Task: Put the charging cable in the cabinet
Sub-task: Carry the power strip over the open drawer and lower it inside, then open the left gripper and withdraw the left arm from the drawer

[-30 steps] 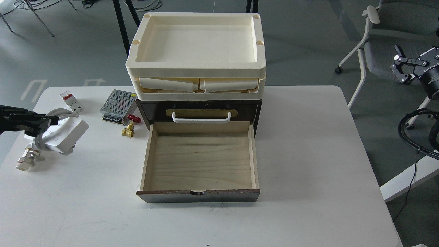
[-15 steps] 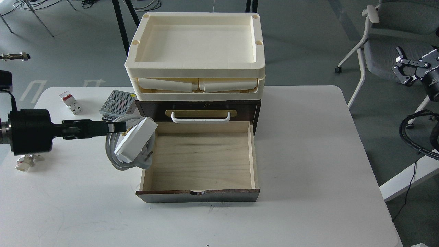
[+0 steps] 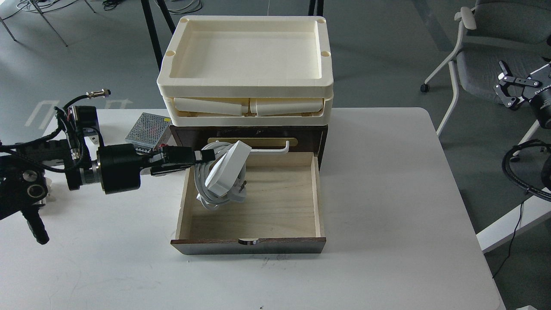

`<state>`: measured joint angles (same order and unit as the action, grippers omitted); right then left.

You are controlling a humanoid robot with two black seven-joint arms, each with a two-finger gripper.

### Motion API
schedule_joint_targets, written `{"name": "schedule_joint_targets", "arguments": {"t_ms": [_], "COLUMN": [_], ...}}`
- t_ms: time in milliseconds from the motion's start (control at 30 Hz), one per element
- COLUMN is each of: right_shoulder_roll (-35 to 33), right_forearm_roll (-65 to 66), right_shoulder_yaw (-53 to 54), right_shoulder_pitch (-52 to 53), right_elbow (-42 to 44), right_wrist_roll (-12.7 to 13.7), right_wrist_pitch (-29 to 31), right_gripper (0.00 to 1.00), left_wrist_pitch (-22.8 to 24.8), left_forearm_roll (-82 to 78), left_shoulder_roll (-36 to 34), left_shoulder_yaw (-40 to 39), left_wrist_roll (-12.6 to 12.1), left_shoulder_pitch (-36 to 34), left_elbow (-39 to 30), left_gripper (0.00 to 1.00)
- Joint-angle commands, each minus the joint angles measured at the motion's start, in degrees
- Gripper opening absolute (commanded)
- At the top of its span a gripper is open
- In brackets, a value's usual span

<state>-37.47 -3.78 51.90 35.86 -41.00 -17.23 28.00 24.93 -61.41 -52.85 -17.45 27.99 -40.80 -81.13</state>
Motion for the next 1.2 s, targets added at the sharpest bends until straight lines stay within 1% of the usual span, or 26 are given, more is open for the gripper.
{"name": "schedule_joint_targets", "arguments": {"t_ms": [0,100,233,333,467,533,700,867,967,1067,1167], "right_shoulder_roll": [0.1,0.0,0.0,0.0,0.1,0.0,0.0,0.0,0.0,0.0,0.1], "right_forearm_roll": [0.0,0.0,0.0,-0.1,0.0,-0.1,-0.1,-0.1,-0.1,-0.1,-0.1], "right_shoulder_yaw": [0.0,0.0,0.0,0.0,0.0,0.0,0.0,0.0,0.0,0.0,0.0], "right_shoulder_pitch": [-0.1,-0.1,-0.1,-0.1,-0.1,-0.1,-0.5,-1.1,-1.1,-1.1,-1.1], "right_elbow": [0.3,0.4,0.6,0.7,0.7,0.7,0.6,0.7,0.6,0.6,0.6], "right_wrist_roll": [0.0,0.0,0.0,0.0,0.0,0.0,0.0,0.0,0.0,0.0,0.0], "right_wrist_pitch": [0.0,0.0,0.0,0.0,0.0,0.0,0.0,0.0,0.0,0.0,0.0], "right_gripper": [1.0,1.0,1.0,1.0,1.0,1.0,1.0,1.0,1.0,1.0,1.0], "left_wrist_pitch": [-0.1,-0.7,-1.6,-1.3,-1.7,-2.3,-5.7,-7.6,-8.0,-8.2,-7.8], "left_forearm_roll": [0.0,0.1,0.0,0.0,0.0,0.0,0.0,0.0,0.0,0.1,0.3], "left_shoulder_roll": [4.1,5.1,7.9,8.0,9.2,11.4,17.5,22.3,24.4,26.2,26.9], "left_shoulder_yaw": [0.0,-0.4,-0.5,-0.2,-0.3,-0.4,-0.2,-0.3,-0.3,-0.6,-0.6], "left_wrist_roll": [0.0,0.0,0.0,0.0,0.0,0.0,0.0,0.0,0.0,0.0,0.0], "left_shoulder_pitch": [1.6,3.2,3.4,3.6,5.7,6.1,7.7,8.5,9.2,10.1,10.3], "left_elbow": [4.5,7.6,10.7,10.9,10.7,11.3,14.0,18.2,20.3,21.7,22.0], "left_gripper": [0.0,0.0,0.0,0.0,0.0,0.0,0.0,0.01,0.03,0.1,0.21]}}
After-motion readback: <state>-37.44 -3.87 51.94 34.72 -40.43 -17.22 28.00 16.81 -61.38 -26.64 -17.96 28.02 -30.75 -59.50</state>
